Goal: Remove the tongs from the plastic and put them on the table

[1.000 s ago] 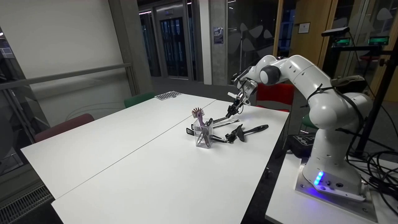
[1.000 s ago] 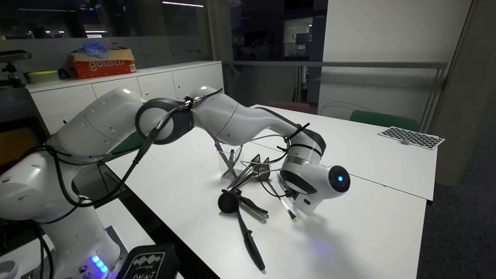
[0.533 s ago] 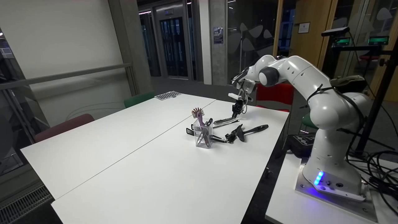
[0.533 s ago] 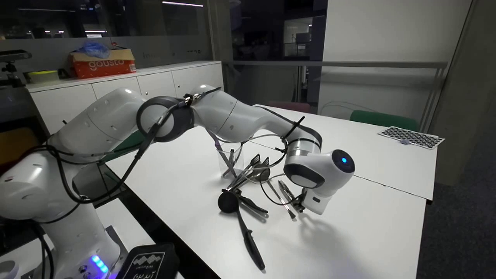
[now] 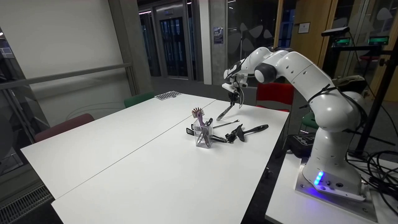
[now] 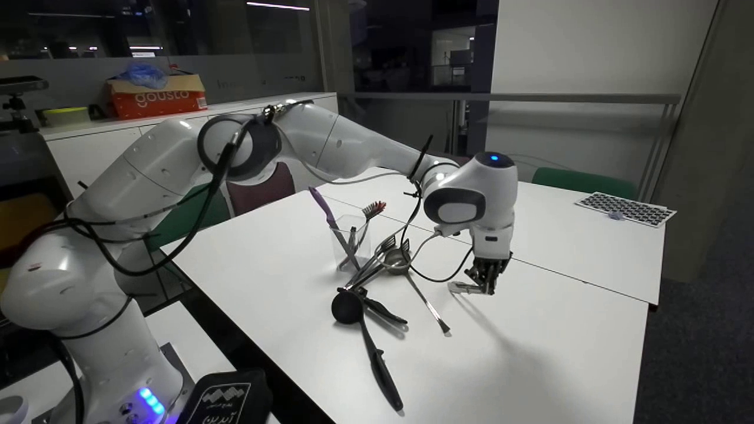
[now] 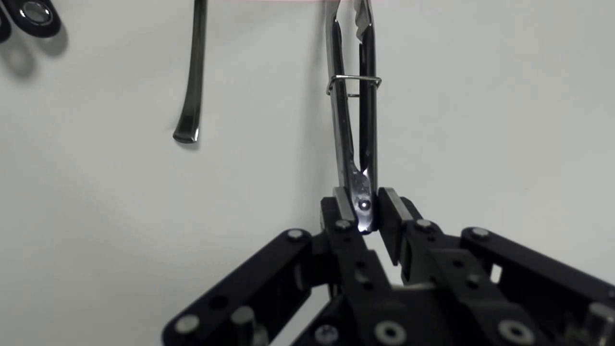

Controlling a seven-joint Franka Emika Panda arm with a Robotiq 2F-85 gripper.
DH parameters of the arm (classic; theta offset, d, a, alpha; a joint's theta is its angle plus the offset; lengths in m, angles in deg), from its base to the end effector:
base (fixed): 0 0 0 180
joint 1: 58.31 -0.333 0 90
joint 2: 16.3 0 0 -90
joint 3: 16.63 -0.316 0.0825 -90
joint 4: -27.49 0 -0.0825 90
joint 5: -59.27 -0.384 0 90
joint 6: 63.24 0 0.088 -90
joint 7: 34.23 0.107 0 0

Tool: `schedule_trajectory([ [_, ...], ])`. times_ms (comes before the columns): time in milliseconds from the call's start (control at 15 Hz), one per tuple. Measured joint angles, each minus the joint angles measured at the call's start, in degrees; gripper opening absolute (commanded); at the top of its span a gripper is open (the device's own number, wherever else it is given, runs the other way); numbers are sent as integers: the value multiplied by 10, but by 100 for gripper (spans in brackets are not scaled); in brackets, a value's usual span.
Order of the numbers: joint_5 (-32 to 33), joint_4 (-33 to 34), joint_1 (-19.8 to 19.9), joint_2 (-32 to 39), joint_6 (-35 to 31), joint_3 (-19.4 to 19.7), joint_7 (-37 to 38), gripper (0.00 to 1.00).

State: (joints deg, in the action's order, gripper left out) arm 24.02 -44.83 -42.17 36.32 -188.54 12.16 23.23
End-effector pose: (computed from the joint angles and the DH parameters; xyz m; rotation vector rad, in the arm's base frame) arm 0.6217 -0.4413 0.2529 -1.7120 2.4501 -0.1556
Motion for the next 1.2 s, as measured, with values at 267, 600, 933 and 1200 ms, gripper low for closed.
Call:
schedule_trajectory([
  [267, 6, -13, -13, -7, -9, 10, 0, 20],
  [600, 6, -16, -12, -7, -9, 11, 0, 35],
  [933, 8, -6, 50, -4, 0, -94, 0, 0],
  [1200, -3, 11, 96, 19, 19, -163, 0, 0],
])
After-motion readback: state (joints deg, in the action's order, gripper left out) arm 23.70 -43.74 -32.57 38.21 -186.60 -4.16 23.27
